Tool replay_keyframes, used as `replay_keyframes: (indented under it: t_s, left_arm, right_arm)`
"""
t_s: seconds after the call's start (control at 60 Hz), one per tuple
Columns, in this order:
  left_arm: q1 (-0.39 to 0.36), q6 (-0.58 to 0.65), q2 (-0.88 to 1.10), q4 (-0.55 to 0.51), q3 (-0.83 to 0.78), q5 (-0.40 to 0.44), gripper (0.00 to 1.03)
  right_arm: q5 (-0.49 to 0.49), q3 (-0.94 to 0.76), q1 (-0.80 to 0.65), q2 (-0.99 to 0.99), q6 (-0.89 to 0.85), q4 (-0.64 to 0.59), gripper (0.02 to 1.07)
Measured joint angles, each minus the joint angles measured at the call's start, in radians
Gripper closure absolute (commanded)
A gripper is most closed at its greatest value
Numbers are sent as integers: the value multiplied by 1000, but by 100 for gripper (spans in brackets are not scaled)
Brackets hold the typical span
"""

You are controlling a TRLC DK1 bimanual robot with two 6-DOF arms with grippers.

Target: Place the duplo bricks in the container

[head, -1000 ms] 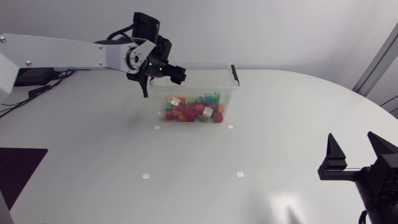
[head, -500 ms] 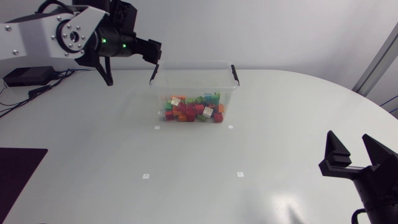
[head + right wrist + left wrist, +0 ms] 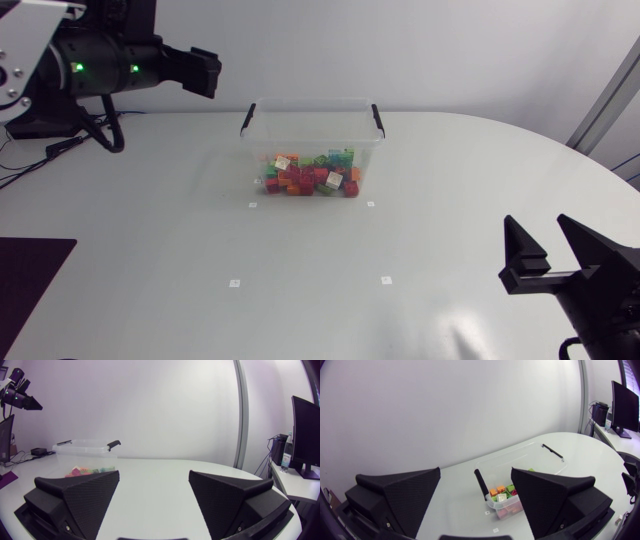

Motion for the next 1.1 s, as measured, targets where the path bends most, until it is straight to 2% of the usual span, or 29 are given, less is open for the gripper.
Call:
replay_keyframes:
  t_s: [0.45, 0.583, 1.1]
  left_arm:
    - [40, 0, -343, -66, -174, -7, 5]
    - [73, 0, -453, -85, -246, -10, 5]
    - [126, 31, -885, -140, -551, -38, 5]
  right_arm:
    - [-18, 0, 27, 0, -16, -6, 7]
    - [-18, 0, 27, 0, -16, -7, 7]
    - [-18, 0, 27, 0, -16, -9, 7]
